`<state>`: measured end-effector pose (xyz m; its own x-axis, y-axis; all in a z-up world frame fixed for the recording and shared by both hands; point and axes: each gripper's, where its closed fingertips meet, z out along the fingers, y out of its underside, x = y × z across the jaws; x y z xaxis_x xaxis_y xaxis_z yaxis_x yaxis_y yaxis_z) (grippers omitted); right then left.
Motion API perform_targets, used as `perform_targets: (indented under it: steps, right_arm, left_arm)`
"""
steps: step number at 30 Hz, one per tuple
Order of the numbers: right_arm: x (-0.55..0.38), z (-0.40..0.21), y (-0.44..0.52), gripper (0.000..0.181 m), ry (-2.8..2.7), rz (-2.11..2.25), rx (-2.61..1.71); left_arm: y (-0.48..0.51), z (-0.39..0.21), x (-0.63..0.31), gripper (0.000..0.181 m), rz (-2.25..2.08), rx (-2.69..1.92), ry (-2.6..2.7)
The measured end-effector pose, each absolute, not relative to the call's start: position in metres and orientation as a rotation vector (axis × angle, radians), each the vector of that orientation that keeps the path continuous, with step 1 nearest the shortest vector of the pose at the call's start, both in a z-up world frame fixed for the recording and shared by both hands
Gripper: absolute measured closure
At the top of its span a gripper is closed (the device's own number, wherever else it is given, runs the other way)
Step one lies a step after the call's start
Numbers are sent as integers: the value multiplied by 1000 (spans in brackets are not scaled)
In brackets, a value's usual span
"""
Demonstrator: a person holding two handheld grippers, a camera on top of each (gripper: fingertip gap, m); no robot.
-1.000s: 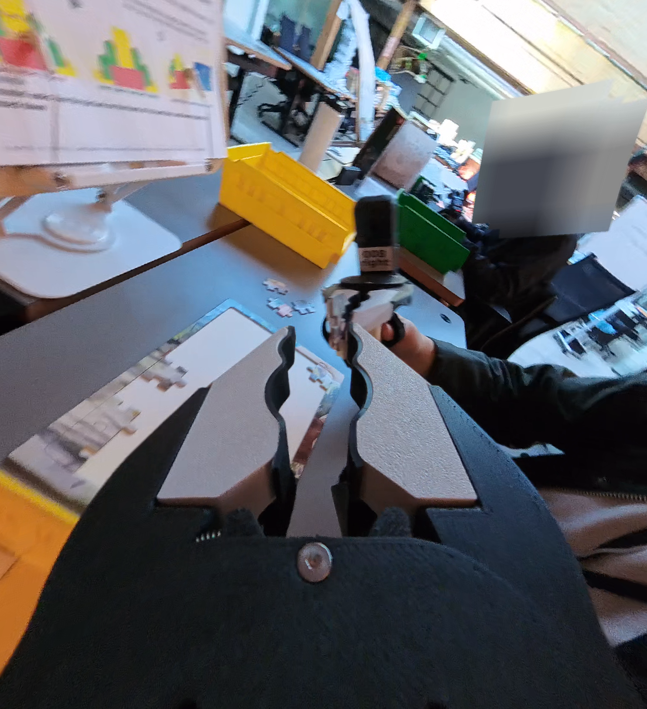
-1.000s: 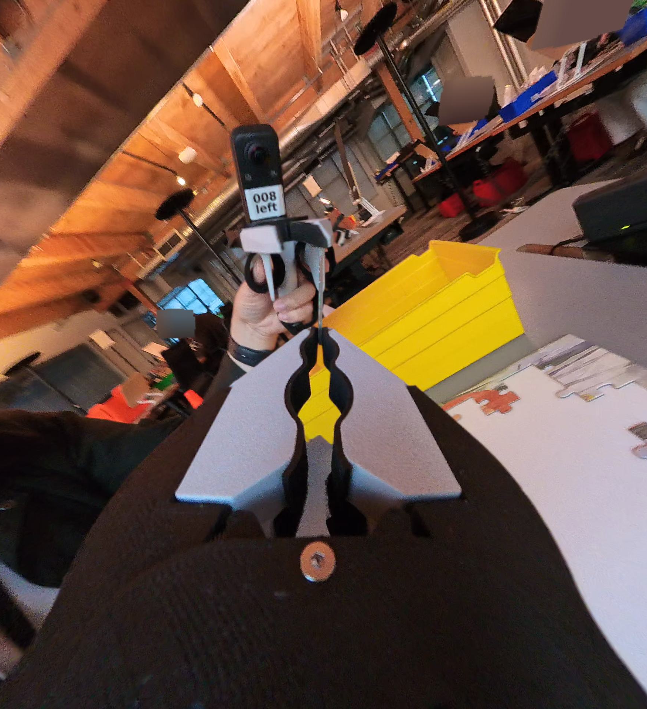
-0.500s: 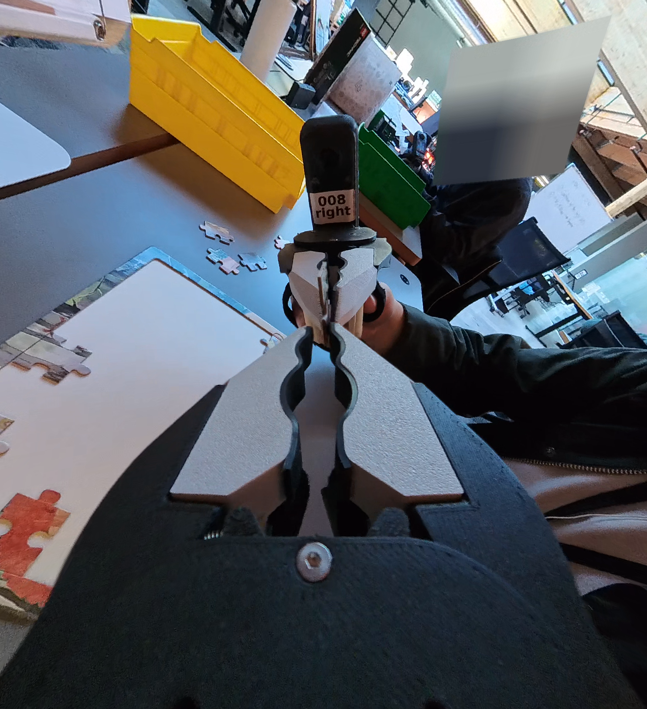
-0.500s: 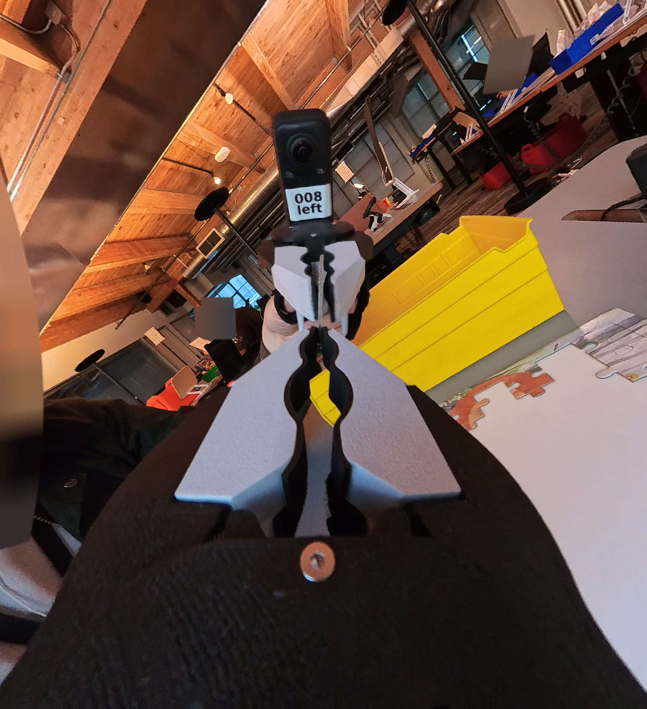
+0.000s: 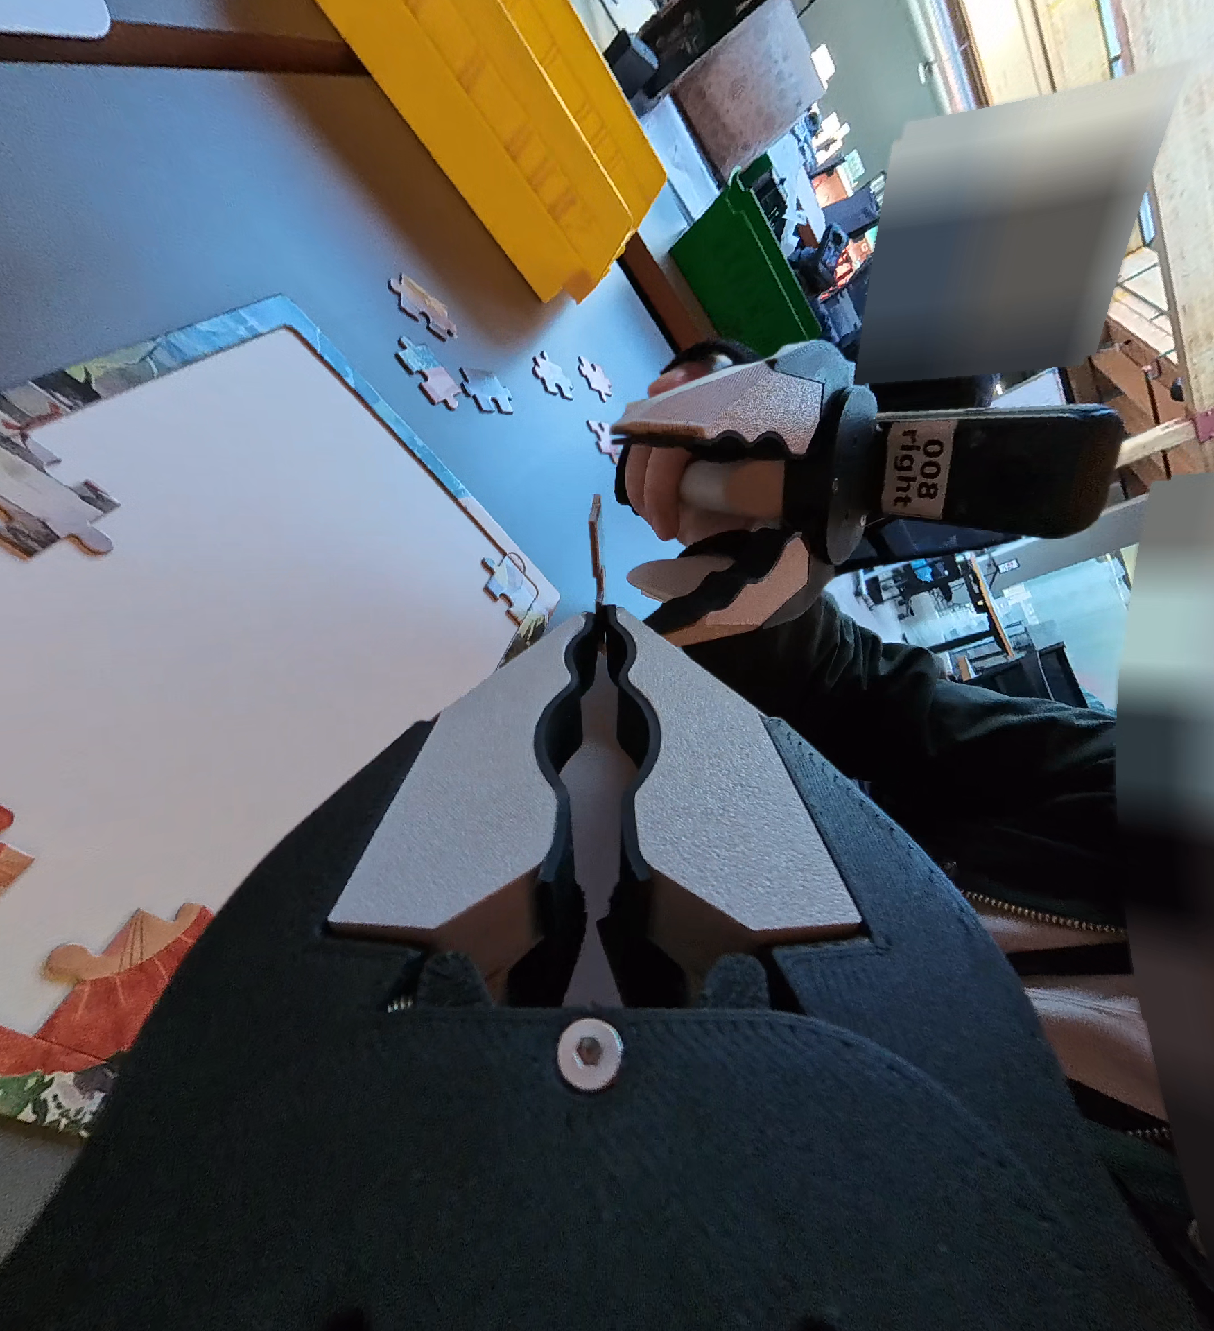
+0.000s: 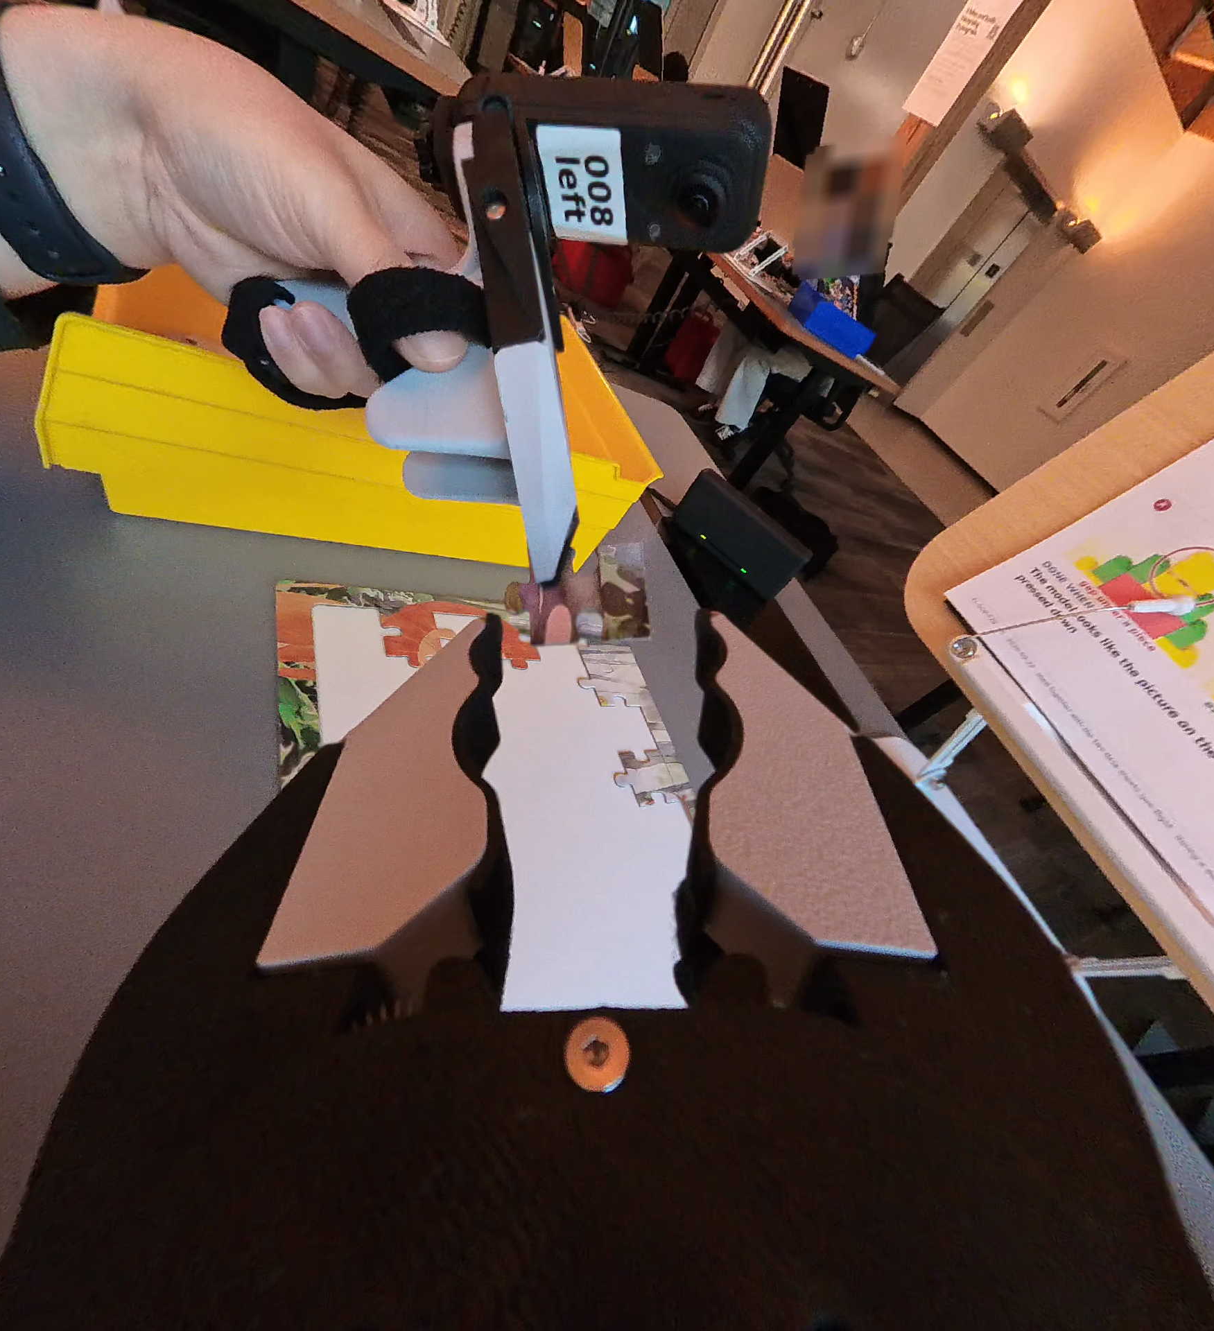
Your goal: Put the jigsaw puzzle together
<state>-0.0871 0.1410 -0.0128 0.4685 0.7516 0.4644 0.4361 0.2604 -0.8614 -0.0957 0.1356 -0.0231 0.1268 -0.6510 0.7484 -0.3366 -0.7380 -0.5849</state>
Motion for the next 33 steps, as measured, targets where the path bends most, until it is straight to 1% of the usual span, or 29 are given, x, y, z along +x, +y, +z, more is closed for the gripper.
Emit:
perform_targets:
  steps: [4,8,11,12,13,18,21,28,33]
  right_arm:
    - [-89,-27,142,131,-1186,300,-1417]
    - [-90,-31,143,147,-1200,280,-1428]
    - [-83,-34,146,147,-1203,293,-1473]
    - [-76,-39,152,147,-1200,268,-1510]
    - [-67,-45,158,147,-1202,248,-1546]
    - [-32,-98,183,147,-1259,243,-1720]
    - [-24,-123,199,146,-1304,234,-1827]
    - [-14,-156,218,146,-1391,339,-1978]
    - [-15,-158,232,146,-1402,371,-1940]
  left_arm:
    - [133,-29,-92,181,-1651,-2160,977]
    - [133,-33,-91,181,-1654,-2176,977]
    - [135,-33,-92,179,-1676,-2180,964]
    - [140,-32,-95,170,-1671,-2194,932]
    - [145,-33,-100,167,-1656,-2207,901]
    - [170,-32,-128,168,-1487,-2239,811]
    - [170,-24,-136,168,-1490,-2217,806]
    - [168,-17,-140,168,-1509,-2197,814]
    - [170,-16,-140,170,-1503,-2188,816]
